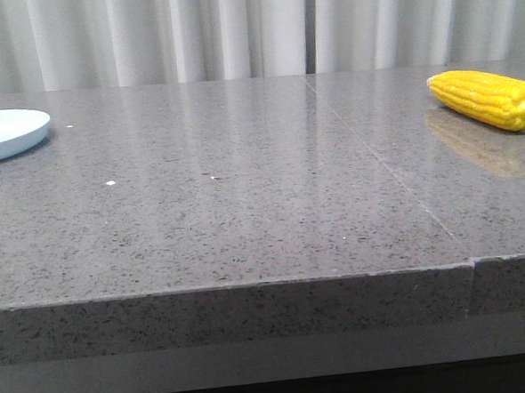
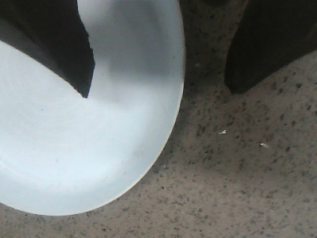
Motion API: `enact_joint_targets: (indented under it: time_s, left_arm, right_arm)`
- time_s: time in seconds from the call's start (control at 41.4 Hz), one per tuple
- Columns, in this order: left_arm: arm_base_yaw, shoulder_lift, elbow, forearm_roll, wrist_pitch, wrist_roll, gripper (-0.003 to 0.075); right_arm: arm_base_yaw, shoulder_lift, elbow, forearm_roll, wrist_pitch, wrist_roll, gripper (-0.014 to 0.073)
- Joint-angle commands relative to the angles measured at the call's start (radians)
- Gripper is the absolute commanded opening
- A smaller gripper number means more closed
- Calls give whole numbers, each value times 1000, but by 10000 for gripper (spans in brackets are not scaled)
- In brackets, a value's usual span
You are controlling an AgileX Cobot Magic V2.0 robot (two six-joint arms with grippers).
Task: Place corn on plate with both arms
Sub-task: 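Grip the white plate rim with the left gripper and lift it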
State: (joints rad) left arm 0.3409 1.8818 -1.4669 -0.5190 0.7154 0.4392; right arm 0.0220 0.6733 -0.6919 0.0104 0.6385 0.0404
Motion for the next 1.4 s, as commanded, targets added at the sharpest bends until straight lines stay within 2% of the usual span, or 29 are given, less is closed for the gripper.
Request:
enact_joint_targets:
  time_s: [0.0,0.121,0.242,0.677,0.749,0.943,1.16,1.378]
  left_arm:
    - [-10,-46,-39,-34,-45,2,481]
    - [-10,-44,-39,-15,-57,2,379]
    - [-10,-44,-39,-3,-51,2,310]
    - [-10,-18,-41,3,28,2,281]
    - [-10,-18,-41,3,24,2,218]
    - [-10,-22,-41,-1,24,2,-13]
    - [-23,-103,-41,-105,53,5,-20]
    - [-131,-198,-41,-111,104,11,-20]
  right_arm:
    - [-1,9,-32,-10,-59,-9,477]
    - [-1,9,-32,-10,-59,-9,477]
    - [-1,9,-32,-10,-59,-9,477]
    - [-1,9,-32,-10,-59,-9,477]
    - [-1,9,-32,-10,-59,-9,477]
    - [-1,9,-32,-10,-59,-9,477]
    - [-1,9,-32,-10,-59,-9,477]
    - [-1,9,-32,-10,-58,-9,477]
